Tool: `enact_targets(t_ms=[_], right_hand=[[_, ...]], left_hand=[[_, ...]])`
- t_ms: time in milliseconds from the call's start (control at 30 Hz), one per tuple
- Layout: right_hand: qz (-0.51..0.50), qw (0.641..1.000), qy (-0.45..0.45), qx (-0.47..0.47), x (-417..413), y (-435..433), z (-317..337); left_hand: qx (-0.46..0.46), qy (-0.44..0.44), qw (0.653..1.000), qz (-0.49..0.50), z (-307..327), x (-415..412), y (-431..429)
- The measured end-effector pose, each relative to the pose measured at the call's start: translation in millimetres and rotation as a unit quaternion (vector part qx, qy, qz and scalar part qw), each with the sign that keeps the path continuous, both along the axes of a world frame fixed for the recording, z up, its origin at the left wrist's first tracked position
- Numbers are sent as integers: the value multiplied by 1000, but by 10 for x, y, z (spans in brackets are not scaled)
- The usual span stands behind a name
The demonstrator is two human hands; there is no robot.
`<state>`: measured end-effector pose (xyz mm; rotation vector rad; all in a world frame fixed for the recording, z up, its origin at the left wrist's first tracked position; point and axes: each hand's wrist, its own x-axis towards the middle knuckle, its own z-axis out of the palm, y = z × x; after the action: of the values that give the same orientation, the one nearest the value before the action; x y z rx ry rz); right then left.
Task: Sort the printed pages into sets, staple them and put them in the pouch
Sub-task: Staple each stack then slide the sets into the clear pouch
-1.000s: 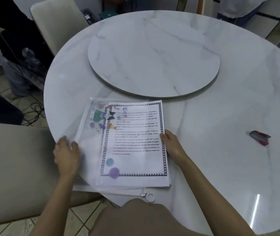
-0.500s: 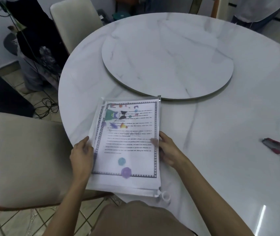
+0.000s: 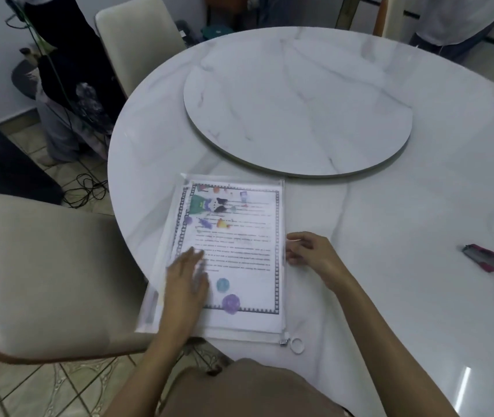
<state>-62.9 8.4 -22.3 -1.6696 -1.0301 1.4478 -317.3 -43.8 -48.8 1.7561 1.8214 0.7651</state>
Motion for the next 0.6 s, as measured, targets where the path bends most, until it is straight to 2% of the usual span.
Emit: enact_targets(t_ms=[100,200,267,367,600], right_hand=[[-12,1000,-16,4,140,-128,7],[-1,1000,-21,-6,227,-295,40],[11,999,-24,-20,266,-413,50],[35,998,-24,-41,338,-575,65],[92,994,-18,-61,579,-772,152]], left_hand=[[30,41,983,-179,-151,186,-189],[91,121,931,-332,-235,333,-292],[116,161,900,-388,-255,426,-330],[128,189,886,-403,-274,508,-347],[194,148,899,-363,-234,734,-417]])
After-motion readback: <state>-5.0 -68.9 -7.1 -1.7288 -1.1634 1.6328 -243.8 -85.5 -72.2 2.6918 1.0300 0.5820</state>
